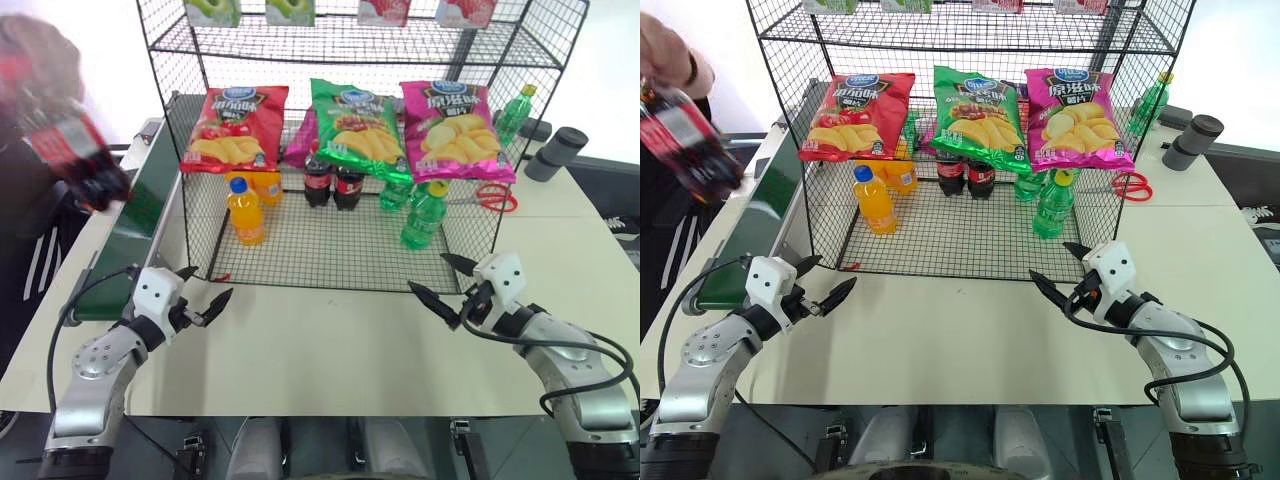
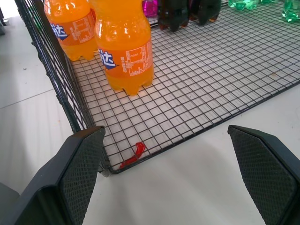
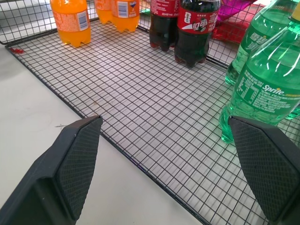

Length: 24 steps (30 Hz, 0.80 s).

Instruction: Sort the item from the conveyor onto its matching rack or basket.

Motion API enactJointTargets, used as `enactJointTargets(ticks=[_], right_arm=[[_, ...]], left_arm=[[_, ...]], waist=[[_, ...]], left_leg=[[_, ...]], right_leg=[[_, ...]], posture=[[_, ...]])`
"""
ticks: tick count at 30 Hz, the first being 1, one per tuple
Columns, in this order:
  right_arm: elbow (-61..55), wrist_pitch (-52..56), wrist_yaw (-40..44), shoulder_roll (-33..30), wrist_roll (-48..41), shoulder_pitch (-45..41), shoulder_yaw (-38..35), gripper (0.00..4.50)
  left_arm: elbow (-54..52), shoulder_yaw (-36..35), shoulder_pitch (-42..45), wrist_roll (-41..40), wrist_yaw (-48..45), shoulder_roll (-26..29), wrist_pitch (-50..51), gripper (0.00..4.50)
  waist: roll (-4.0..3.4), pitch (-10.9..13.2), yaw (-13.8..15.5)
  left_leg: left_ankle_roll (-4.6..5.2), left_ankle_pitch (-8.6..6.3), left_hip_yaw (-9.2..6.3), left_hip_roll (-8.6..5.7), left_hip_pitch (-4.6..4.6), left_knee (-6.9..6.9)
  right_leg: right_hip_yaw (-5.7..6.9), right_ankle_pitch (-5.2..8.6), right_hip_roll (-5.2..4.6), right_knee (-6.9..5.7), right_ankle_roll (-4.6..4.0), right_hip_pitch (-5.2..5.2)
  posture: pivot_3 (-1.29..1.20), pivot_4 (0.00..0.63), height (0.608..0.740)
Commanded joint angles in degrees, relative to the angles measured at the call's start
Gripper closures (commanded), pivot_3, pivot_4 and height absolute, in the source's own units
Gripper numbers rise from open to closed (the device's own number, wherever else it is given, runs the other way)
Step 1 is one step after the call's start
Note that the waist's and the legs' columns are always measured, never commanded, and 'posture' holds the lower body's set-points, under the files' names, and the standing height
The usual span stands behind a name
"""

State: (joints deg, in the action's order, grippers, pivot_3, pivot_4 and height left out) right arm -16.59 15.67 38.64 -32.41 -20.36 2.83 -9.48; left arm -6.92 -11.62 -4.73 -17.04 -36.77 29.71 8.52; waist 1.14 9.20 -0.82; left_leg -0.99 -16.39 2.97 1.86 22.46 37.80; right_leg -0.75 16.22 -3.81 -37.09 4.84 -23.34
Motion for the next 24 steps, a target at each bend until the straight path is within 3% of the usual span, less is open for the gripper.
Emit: enactJointTargets(ticks=[1,14,24], right_arm=[[0.0,-2.12,-0.01,0.54,0.2,-2.06,0.01,0.05],[8.21,-6.05,2.25,2.48,1.58,-10.85,4.37,0.05],[4.42,-5.24,2.32,6.24,1.5,-12.65,9.73,0.05]], left_arm=[[-2.67,-3.73,0.64,-2.28,1.66,0.08,0.35,0.0],[-3.77,-15.74,-0.18,-6.41,11.08,-2.08,1.41,0.0],[5.49,-16.78,5.13,-3.44,17.16,-3.03,-1.99,0.0]], waist=[[0.0,0.0,-0.07],[0.0,0.02,-0.03],[0.03,0.02,0.04]], left_leg=[[0.0,0.0,0.0,0.0,0.0,0.0],[0.0,0.0,0.01,-0.01,0.01,-0.04],[0.0,0.01,0.01,-0.04,0.02,-0.03]], right_leg=[[0.0,0.0,0.0,0.0,0.0,0.0],[0.02,-0.01,0.0,0.04,0.01,-0.01],[0.07,-0.03,0.0,0.03,0.04,0.01]], posture=[[0.0,0.15,0.74],[0.0,0.15,0.74],[0.0,0.15,0.74]])
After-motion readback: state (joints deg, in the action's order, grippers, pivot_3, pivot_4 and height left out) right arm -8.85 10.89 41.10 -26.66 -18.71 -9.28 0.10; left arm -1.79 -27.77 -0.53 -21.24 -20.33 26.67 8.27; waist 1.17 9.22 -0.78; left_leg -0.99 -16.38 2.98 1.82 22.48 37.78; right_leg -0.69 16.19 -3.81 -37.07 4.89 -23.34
